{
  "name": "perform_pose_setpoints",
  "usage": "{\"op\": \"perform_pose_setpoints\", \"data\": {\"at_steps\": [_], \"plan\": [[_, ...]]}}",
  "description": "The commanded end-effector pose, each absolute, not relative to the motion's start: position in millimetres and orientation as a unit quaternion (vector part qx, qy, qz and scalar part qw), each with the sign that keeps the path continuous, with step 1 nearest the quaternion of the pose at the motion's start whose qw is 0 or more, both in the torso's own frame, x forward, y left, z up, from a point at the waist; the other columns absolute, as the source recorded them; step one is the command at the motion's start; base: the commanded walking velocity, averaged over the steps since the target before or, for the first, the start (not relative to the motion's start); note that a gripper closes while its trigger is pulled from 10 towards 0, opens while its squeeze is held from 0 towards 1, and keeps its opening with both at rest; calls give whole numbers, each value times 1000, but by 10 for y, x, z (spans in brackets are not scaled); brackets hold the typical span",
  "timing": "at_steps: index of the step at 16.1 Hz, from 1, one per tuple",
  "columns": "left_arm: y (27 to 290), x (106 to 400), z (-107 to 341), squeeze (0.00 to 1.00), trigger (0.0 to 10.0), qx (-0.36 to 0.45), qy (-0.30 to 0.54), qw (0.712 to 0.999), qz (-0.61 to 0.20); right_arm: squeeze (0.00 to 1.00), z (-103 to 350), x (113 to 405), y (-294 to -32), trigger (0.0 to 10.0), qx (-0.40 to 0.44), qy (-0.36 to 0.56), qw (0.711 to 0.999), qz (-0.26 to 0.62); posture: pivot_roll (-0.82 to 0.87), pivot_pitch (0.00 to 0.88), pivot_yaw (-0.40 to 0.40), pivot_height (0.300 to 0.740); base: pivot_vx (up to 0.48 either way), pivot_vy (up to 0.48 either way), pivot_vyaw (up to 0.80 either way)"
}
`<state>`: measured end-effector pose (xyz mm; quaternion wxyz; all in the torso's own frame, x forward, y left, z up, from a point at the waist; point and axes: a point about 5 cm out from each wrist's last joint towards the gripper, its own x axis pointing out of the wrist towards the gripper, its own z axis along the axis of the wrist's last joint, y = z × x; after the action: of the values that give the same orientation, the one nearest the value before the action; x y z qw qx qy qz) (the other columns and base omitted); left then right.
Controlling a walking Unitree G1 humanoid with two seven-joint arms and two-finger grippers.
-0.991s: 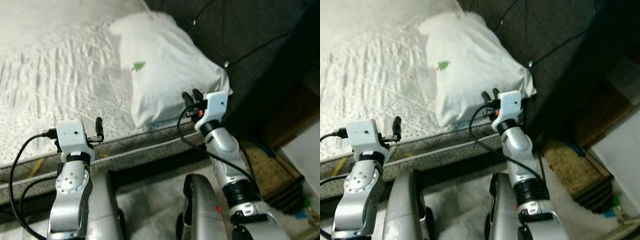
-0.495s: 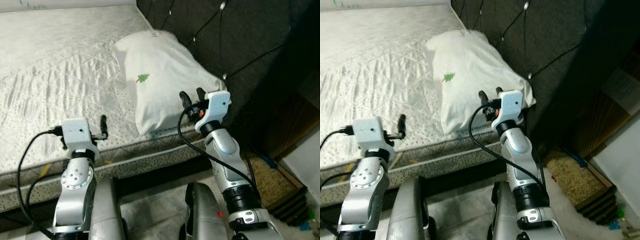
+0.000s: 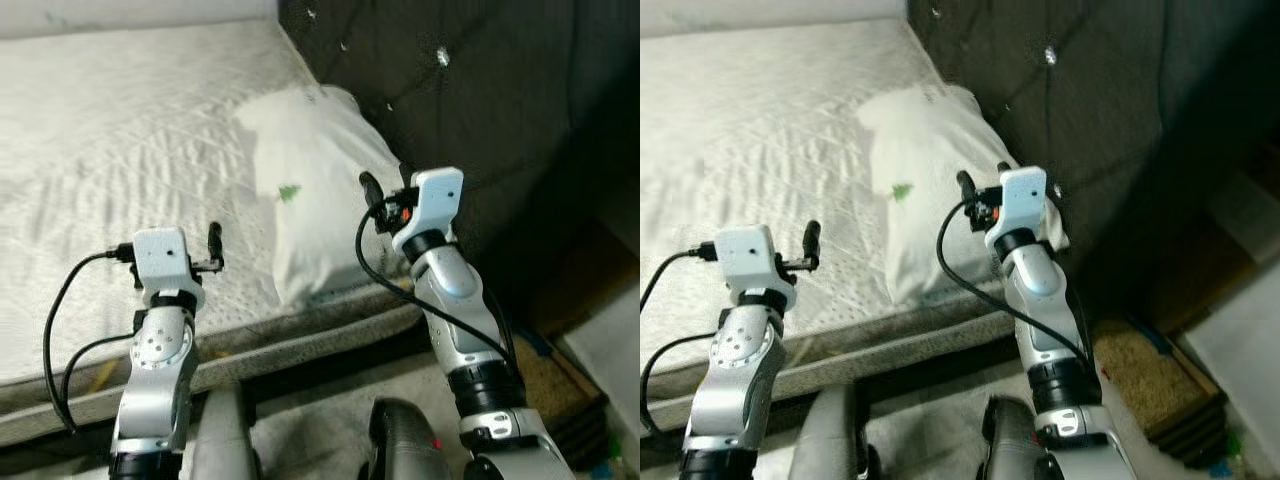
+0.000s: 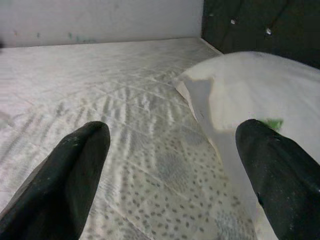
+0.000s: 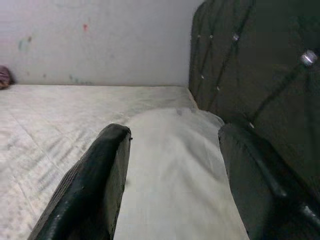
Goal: Clean up the room
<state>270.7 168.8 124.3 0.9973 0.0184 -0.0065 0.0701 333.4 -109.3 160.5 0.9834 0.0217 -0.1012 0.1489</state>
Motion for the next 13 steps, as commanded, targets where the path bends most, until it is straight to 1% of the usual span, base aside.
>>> {"op": "perform_pose_setpoints", "data": {"at_steps": [1,3,13], "plan": [[1688,2716,1255,0,10000,18,-11,997,70,0,1670,3348,-1112,10000,24,-109,983,144,3,0,-19,724,0,0,0],[1694,2723,1259,0,10000,17,-13,997,71,0,1665,3335,-1116,10000,22,-109,983,145,3,0,-19,740,0,0,0],[1697,2739,1271,0,10000,15,-23,997,70,0,1587,3263,-1163,10000,11,-97,985,145,-8,0,-23,740,0,0,0]]}}
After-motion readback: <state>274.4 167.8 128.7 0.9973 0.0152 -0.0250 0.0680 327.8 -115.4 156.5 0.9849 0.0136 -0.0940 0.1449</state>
